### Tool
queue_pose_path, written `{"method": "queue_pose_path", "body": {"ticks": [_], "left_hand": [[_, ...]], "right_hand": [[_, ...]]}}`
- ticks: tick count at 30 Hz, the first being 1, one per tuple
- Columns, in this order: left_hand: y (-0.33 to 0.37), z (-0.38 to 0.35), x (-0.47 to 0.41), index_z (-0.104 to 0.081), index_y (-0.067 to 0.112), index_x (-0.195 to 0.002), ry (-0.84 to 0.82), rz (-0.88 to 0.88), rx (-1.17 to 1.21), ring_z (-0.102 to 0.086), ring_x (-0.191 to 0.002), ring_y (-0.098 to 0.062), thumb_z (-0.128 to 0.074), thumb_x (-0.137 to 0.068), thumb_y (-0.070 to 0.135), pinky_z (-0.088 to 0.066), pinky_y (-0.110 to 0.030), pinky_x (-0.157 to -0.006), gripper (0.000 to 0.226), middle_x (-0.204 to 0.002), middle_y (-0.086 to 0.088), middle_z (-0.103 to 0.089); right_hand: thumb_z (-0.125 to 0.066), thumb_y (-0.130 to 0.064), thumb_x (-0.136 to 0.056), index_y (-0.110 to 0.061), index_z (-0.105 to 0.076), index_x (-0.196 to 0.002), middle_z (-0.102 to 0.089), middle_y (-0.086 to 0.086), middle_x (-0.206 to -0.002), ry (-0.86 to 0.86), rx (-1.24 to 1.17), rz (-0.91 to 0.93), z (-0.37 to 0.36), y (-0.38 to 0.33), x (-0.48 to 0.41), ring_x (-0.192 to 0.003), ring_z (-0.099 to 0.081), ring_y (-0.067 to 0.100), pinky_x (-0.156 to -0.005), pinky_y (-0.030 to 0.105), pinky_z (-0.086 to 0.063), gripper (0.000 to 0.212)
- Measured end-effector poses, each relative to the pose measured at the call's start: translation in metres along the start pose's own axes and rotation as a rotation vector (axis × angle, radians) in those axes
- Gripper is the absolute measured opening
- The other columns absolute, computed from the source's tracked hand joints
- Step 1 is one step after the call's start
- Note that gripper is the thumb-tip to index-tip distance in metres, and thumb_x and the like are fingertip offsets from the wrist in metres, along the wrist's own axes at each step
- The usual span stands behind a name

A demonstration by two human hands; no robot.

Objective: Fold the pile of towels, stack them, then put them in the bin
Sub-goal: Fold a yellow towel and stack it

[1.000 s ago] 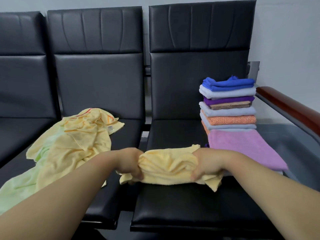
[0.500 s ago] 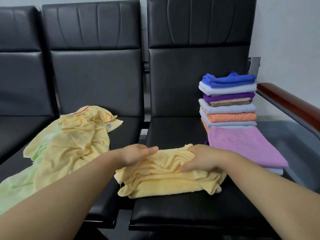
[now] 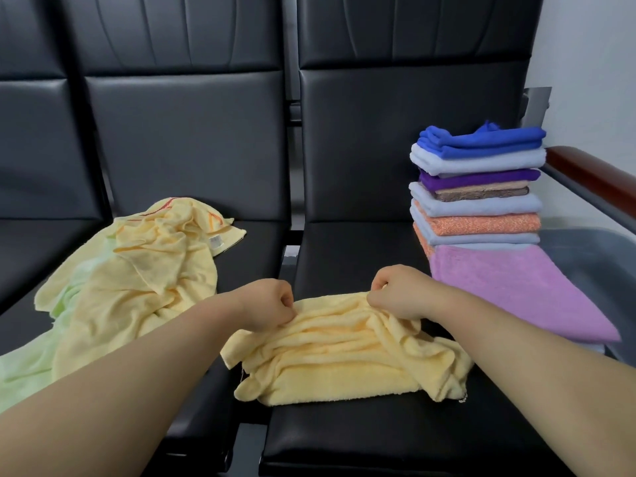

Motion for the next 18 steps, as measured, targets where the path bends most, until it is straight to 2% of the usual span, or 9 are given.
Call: {"method": "queue_pose_path", "body": {"ticks": [3, 7, 11, 13, 15, 16, 18], "left_hand": [[0.012, -0.004, -0.010, -0.062, 0.032, -0.097, 0.032, -0.078, 0.057, -0.061, -0.088, -0.007, -0.062, -0.094, 0.038, -0.050, -0.024, -0.074, 0.007, -0.096, 0.013, -0.063], [0.024, -0.008, -0.019, -0.060, 0.033, -0.100, 0.045, -0.168, 0.102, -0.061, -0.085, -0.008, -0.069, -0.090, 0.035, -0.046, -0.021, -0.069, 0.013, -0.094, 0.012, -0.063], [0.026, -0.011, -0.025, -0.063, 0.031, -0.101, -0.014, -0.168, 0.069, -0.061, -0.088, -0.007, -0.068, -0.092, 0.034, -0.050, -0.022, -0.075, 0.011, -0.096, 0.014, -0.062], [0.027, -0.011, -0.026, -0.066, 0.027, -0.104, -0.034, -0.170, 0.037, -0.061, -0.090, -0.006, -0.066, -0.094, 0.031, -0.053, -0.024, -0.080, 0.011, -0.098, 0.014, -0.062], [0.028, -0.011, -0.026, -0.067, 0.026, -0.106, -0.040, -0.169, 0.016, -0.061, -0.093, -0.008, -0.064, -0.096, 0.030, -0.055, -0.027, -0.085, 0.012, -0.099, 0.013, -0.064], [0.029, -0.011, -0.027, -0.068, 0.025, -0.106, -0.040, -0.168, 0.011, -0.062, -0.094, -0.009, -0.064, -0.096, 0.030, -0.056, -0.029, -0.087, 0.012, -0.100, 0.013, -0.064], [0.029, -0.012, -0.027, -0.069, 0.025, -0.106, -0.043, -0.164, 0.005, -0.062, -0.095, -0.009, -0.063, -0.096, 0.030, -0.056, -0.030, -0.090, 0.013, -0.101, 0.012, -0.065]], "right_hand": [[-0.047, -0.019, -0.102, -0.015, -0.063, -0.118, -0.065, 0.003, -0.114, -0.031, 0.048, 0.016, -0.008, -0.002, -0.014, -0.107, -0.064, 0.026, -0.092, 0.043, -0.056, 0.023], [-0.057, -0.022, -0.095, -0.028, -0.059, -0.114, -0.061, -0.008, -0.104, -0.010, 0.071, 0.017, -0.008, 0.007, -0.023, -0.091, -0.062, 0.013, -0.075, 0.029, -0.055, 0.020], [-0.059, -0.024, -0.088, -0.016, -0.071, -0.102, -0.073, 0.005, -0.102, -0.066, 0.203, -0.020, -0.012, 0.009, -0.032, -0.080, -0.064, 0.016, -0.069, 0.031, -0.053, 0.020], [-0.060, -0.028, -0.086, -0.015, -0.072, -0.092, -0.073, 0.006, -0.101, -0.073, 0.249, -0.006, -0.011, 0.008, -0.032, -0.079, -0.063, 0.018, -0.069, 0.031, -0.053, 0.019], [-0.062, -0.029, -0.084, -0.021, -0.065, -0.078, -0.063, 0.001, -0.102, -0.058, 0.243, 0.047, -0.007, 0.005, -0.031, -0.088, -0.061, 0.018, -0.076, 0.034, -0.056, 0.011], [-0.063, -0.029, -0.082, -0.023, -0.058, -0.071, -0.059, -0.004, -0.098, -0.043, 0.215, 0.083, -0.004, 0.004, -0.031, -0.088, -0.057, 0.017, -0.075, 0.035, -0.056, 0.013], [-0.064, -0.025, -0.077, -0.022, -0.046, -0.065, -0.052, -0.008, -0.080, -0.016, 0.111, 0.138, 0.003, 0.004, -0.031, -0.073, -0.047, 0.014, -0.062, 0.034, -0.044, 0.022]]}}
Point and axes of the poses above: each hand's wrist, its own x-axis away from the middle knuckle, its own z-axis out of the back of the hand, y = z × x, the point moved 6 cm from there along -x, towards the middle knuckle
